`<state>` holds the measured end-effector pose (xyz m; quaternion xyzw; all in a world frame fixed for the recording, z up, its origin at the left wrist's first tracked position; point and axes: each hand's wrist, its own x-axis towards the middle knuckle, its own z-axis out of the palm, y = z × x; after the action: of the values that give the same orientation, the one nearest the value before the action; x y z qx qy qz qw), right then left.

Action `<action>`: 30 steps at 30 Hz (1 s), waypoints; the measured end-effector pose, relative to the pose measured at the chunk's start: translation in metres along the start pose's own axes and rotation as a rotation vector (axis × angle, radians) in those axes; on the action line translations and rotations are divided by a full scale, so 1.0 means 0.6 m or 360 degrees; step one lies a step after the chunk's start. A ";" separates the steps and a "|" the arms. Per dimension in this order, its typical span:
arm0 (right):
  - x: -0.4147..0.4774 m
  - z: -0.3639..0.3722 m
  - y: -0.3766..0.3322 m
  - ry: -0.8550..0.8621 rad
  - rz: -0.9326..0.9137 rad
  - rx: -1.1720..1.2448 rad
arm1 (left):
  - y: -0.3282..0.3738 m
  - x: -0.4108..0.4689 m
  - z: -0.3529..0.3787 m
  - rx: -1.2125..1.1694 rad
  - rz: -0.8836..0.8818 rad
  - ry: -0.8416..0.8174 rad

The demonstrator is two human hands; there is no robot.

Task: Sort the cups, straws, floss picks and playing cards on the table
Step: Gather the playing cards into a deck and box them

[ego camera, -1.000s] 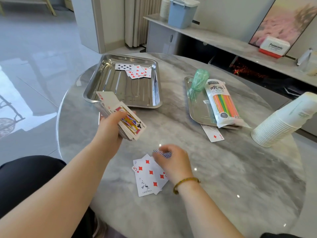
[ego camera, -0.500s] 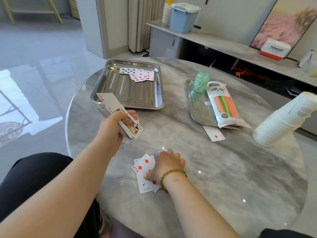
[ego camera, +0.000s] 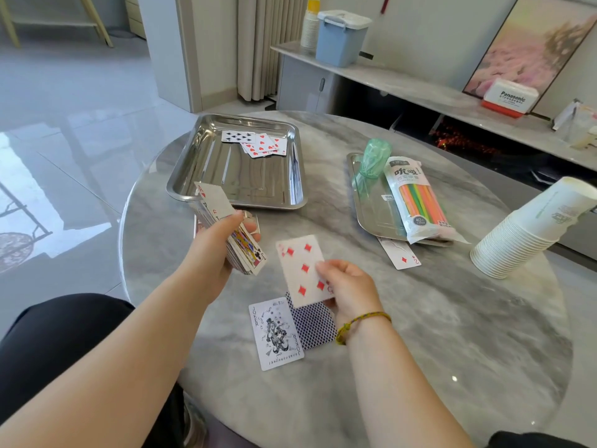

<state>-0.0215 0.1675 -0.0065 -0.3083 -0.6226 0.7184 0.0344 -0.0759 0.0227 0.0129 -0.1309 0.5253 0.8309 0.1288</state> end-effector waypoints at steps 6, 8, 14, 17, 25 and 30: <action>-0.021 0.045 -0.018 -0.0172 -0.0087 0.0163 | -0.017 -0.028 0.016 0.0239 -0.0109 -0.0354; -0.026 0.056 -0.013 -0.0229 -0.0161 0.0016 | -0.018 -0.030 0.014 0.0279 -0.0032 -0.0292; -0.035 0.031 0.027 -0.0199 -0.0364 -0.1232 | 0.016 -0.017 -0.006 -0.0198 0.0113 -0.0004; -0.056 0.028 0.065 -0.0299 -0.0363 -0.1987 | 0.030 -0.008 -0.015 -0.0270 0.0173 0.0041; -0.055 0.016 0.076 -0.0322 -0.0467 -0.2261 | 0.041 -0.013 -0.026 -0.0172 0.0233 0.0086; -0.024 0.009 0.049 -0.0237 -0.0289 -0.2336 | 0.042 -0.014 -0.026 -0.0113 0.0205 0.0085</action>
<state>-0.0024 0.1500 -0.0274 -0.1497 -0.9663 0.1310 -0.1634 -0.0755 -0.0026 0.0304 -0.1235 0.5062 0.8517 0.0562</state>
